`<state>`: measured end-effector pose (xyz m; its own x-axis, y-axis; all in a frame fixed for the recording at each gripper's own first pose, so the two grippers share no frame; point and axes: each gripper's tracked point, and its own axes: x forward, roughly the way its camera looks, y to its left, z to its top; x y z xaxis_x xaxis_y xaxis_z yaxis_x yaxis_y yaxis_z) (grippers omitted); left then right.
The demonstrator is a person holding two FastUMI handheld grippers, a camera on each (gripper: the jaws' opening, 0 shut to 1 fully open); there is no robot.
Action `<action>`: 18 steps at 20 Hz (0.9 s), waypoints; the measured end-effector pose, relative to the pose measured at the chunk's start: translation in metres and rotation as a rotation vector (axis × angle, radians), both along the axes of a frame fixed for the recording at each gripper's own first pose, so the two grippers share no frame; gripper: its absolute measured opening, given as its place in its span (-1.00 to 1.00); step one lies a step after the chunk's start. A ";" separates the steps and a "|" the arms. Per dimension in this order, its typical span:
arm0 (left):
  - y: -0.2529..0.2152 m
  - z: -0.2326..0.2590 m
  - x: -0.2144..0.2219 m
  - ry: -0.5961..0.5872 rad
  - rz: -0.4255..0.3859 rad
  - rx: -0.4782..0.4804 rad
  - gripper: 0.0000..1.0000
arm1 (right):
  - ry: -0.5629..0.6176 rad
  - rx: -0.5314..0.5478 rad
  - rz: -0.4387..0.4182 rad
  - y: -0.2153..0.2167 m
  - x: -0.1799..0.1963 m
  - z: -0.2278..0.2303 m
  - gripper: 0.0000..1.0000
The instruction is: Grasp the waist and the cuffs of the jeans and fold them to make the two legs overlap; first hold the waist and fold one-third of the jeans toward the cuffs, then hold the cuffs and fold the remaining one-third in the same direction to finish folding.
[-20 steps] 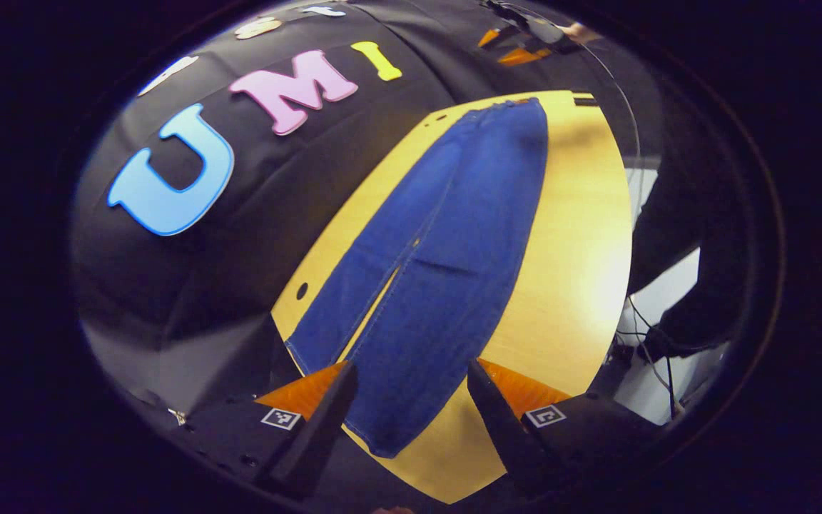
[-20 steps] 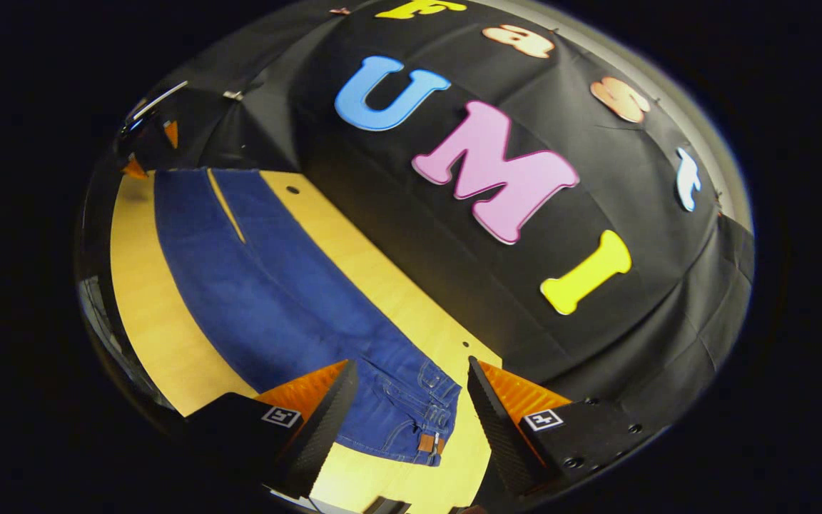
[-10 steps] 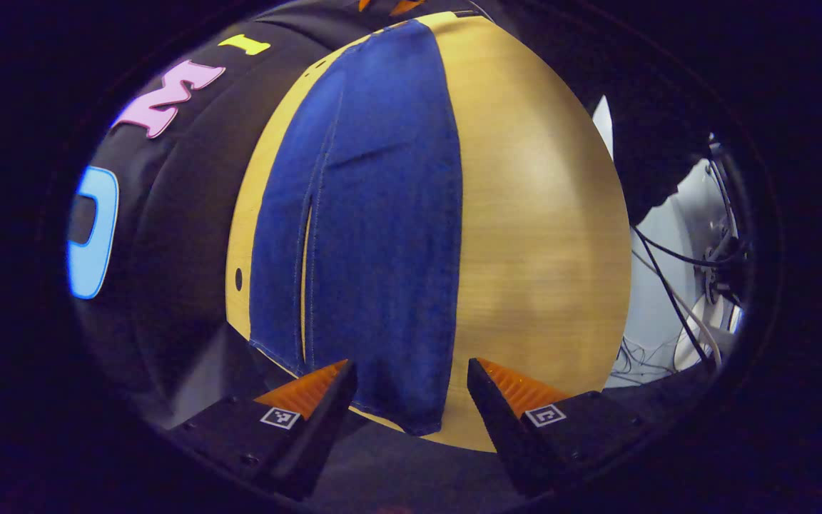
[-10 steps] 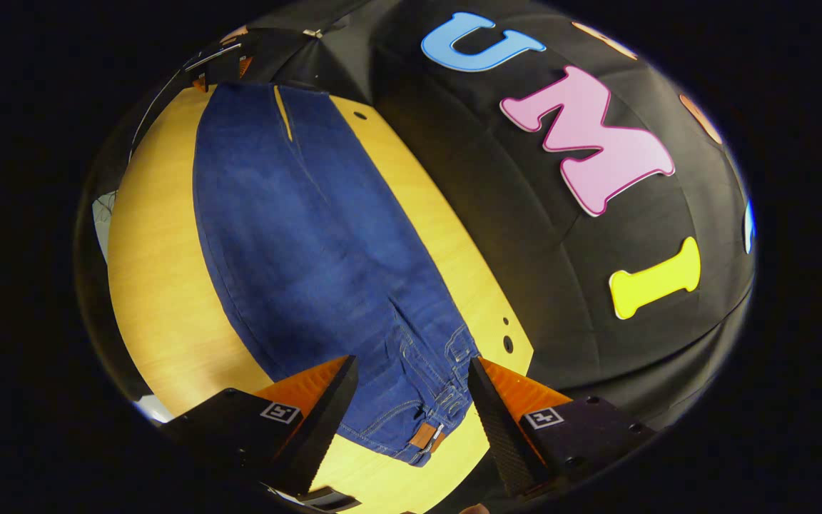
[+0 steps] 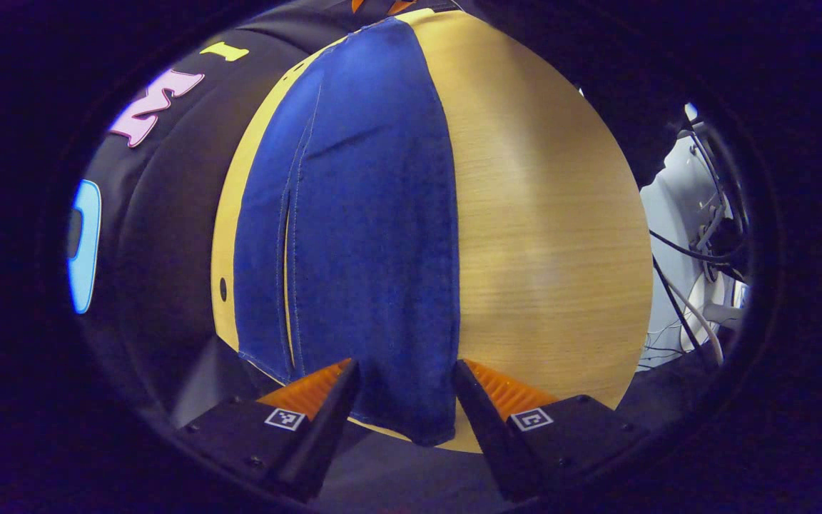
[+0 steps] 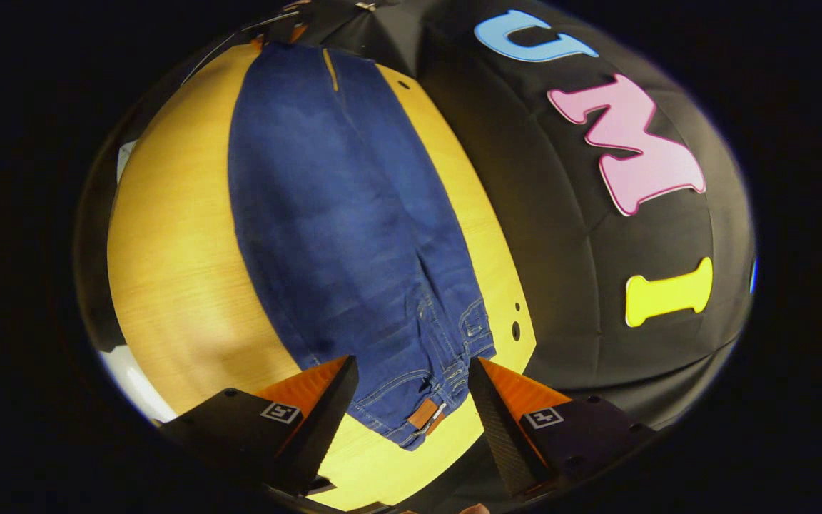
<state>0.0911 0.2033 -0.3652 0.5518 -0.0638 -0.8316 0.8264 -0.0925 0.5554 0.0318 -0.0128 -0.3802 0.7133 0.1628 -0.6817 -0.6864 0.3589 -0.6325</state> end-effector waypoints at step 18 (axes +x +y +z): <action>-0.013 0.002 0.019 -0.114 0.017 -0.009 0.77 | -0.047 -0.389 0.224 -0.031 0.025 -0.070 0.80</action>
<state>0.1106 0.1902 -0.3636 0.6438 -0.0607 -0.7627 0.7592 -0.0739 0.6467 0.0568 -0.0438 -0.4506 0.7213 0.0551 -0.6904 -0.6873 -0.0660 -0.7234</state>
